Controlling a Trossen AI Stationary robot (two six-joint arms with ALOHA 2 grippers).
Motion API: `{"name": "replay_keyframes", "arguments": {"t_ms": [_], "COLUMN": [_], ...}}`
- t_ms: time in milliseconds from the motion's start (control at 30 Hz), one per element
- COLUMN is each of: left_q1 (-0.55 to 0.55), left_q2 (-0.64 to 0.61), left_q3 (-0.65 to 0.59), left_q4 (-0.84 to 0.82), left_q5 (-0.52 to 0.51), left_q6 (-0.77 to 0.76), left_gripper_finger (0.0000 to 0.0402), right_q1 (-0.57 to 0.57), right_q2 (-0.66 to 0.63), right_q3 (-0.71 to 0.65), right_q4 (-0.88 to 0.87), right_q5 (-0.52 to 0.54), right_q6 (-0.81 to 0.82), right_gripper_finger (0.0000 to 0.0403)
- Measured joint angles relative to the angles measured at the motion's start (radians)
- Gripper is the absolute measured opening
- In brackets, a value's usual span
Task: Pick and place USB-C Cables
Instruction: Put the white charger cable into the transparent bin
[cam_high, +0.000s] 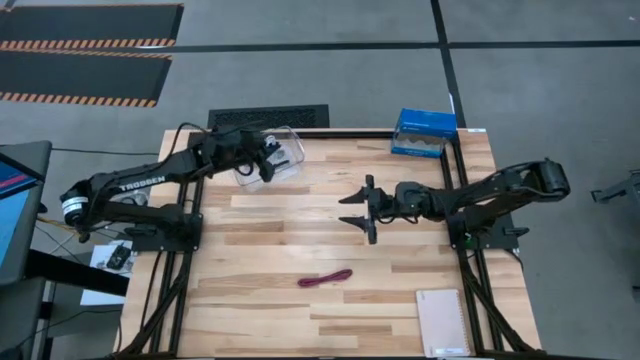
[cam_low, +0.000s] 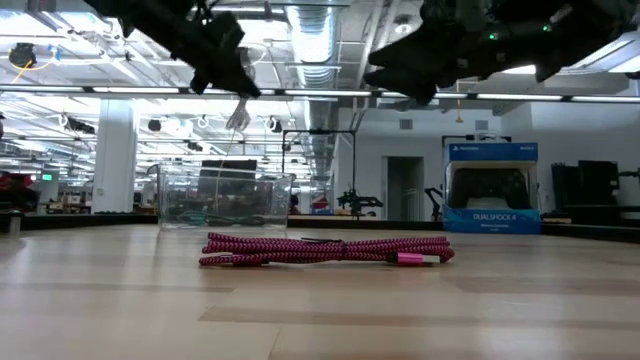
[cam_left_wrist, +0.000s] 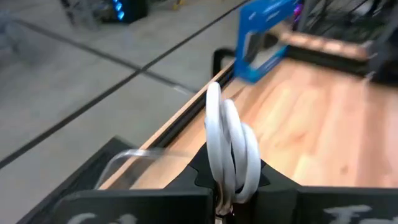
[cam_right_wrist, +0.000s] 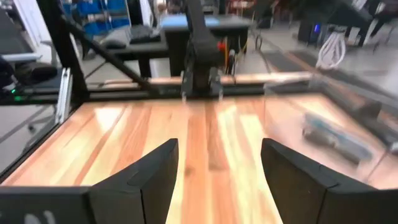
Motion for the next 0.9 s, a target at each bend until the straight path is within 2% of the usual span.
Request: {"name": "replay_keyframes", "arguments": {"t_ms": [167,367,500,767,900], "left_q1": [0.076,0.145,0.162,0.171,0.216], "left_q2": [0.035,0.092,0.152,0.287,0.342], "left_q3": [0.0,0.0,0.0,0.0,0.015], "left_q4": [-0.029,-0.055,-0.058,-0.057,-0.088], "left_q5": [0.0,0.021,0.04,-0.011,0.032], "left_q6": [0.028,0.03,0.042,0.108,0.112], "left_gripper_finger": [0.0,0.0,0.0,0.0,0.0], "right_q1": [0.007,0.011,0.011,0.011,0.011], "right_q2": [-0.034,-0.028,-0.028,-0.028,-0.028], "right_q3": [0.0,0.0,0.0,0.0,0.0], "right_q4": [-0.095,-0.11,-0.121,-0.158,-0.177], "right_q5": [0.001,0.001,0.001,0.001,0.001], "right_q6": [0.04,0.059,0.06,0.086,0.094], "right_gripper_finger": [0.0253,0.0253,0.0253,0.0253,0.0253]}}
